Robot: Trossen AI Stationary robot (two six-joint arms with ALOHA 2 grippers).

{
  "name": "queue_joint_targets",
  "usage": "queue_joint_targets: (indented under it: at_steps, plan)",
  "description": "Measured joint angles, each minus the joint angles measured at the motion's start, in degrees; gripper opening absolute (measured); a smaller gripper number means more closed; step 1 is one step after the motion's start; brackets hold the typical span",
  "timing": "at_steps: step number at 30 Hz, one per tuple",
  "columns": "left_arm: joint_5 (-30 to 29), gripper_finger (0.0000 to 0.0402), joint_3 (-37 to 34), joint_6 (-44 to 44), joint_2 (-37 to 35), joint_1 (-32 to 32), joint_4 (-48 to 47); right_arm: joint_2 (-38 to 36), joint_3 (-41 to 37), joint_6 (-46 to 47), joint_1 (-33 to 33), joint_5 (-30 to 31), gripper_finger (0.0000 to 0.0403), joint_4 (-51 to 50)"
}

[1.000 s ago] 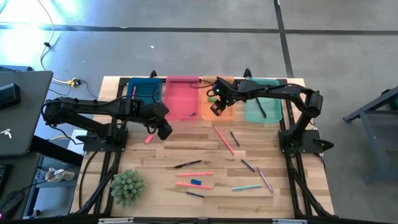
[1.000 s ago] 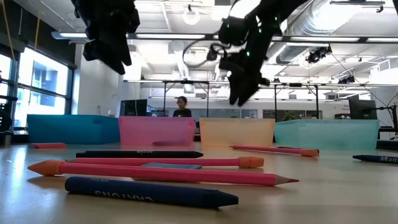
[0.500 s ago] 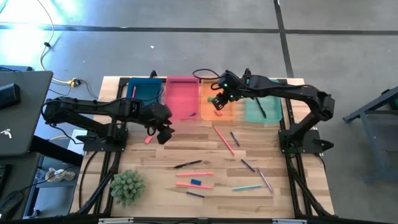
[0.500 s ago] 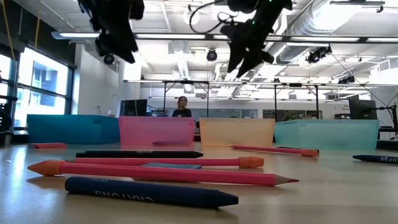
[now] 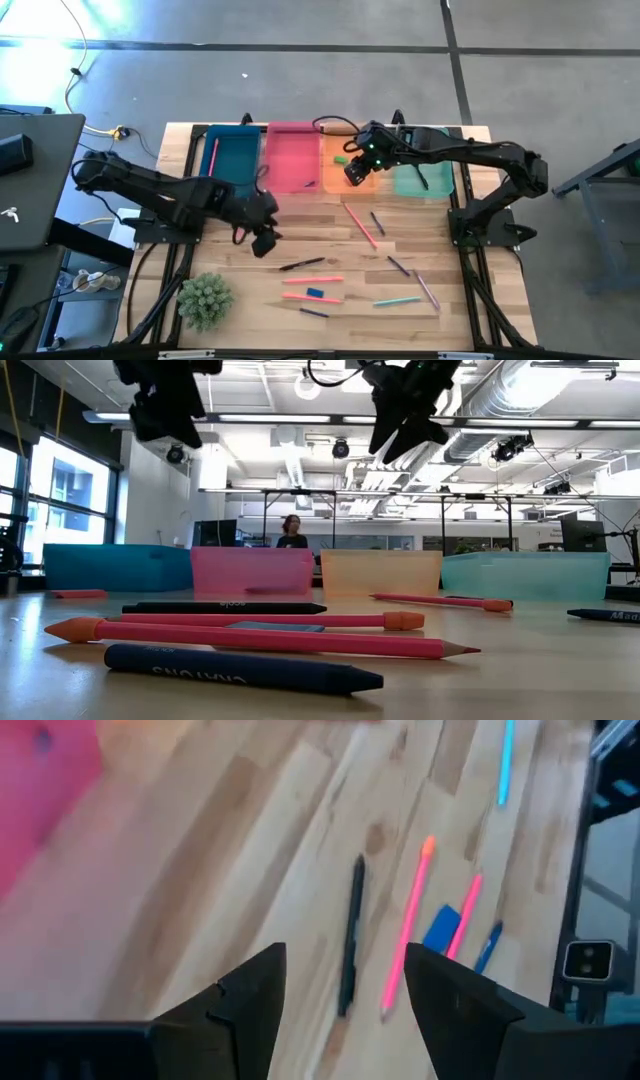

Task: Sort crayons/erasers/pens/pencils in bins
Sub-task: Put the black pen into the green bin

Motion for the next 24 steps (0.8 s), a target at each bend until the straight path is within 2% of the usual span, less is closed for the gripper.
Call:
queue_joint_targets:
  at_steps: [11,24]
  plan:
    - [-1.2,0.0193,-0.1,-11.8,11.7,-7.8,1.4,0.0,0.0,-0.2,0.9,0.0,0.0165,-1.5]
    - [-1.2,0.0193,-0.1,-11.9,21.4,-9.6,6.7,0.1,-0.2,-1.7,0.9,0.0,0.0165,-2.4]
